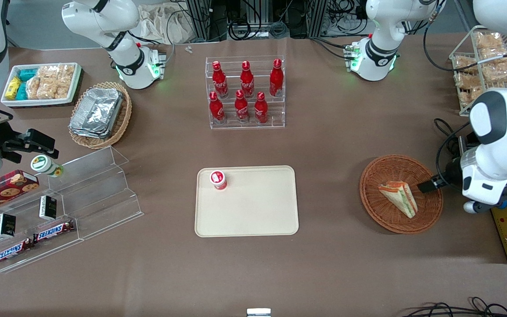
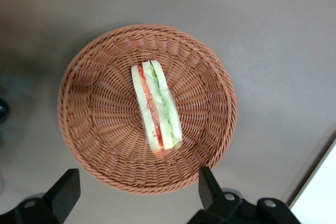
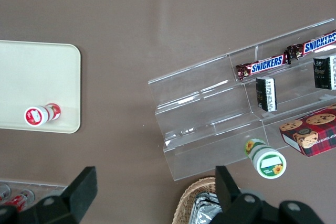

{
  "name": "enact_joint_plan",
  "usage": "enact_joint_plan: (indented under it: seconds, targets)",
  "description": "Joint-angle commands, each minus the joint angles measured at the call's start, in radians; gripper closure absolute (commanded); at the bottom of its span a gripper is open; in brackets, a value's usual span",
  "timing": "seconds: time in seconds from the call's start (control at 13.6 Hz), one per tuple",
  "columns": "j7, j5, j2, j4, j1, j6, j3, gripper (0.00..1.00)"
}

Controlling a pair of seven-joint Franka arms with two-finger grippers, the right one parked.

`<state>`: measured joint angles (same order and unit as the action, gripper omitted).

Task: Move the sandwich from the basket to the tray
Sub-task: 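Move the left gripper over the wrapped sandwich in the wicker basket, then lower the left gripper and close it on the sandwich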

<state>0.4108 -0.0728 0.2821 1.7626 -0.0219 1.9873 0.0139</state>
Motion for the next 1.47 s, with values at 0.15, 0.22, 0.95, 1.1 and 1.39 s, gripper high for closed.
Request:
enact_joint_plan:
  seconds: [0.15,0.22,0.95,1.1,1.39]
  targets:
    - [0.075,-0.01,0.045,0.047,0.025,0.118,0.006,0.0]
    - [0.077,-0.01,0.04,0.09,0.025,0.174,0.006,0.0]
    - [0.077,-0.004,0.098,0.248,0.014,0.439,0.006,0.0]
    - [0.083,-0.004,0.123,0.248,0.014,0.462,0.006,0.0]
    - [0.105,-0.004,0.138,0.245,0.019,0.464,0.006,0.06]
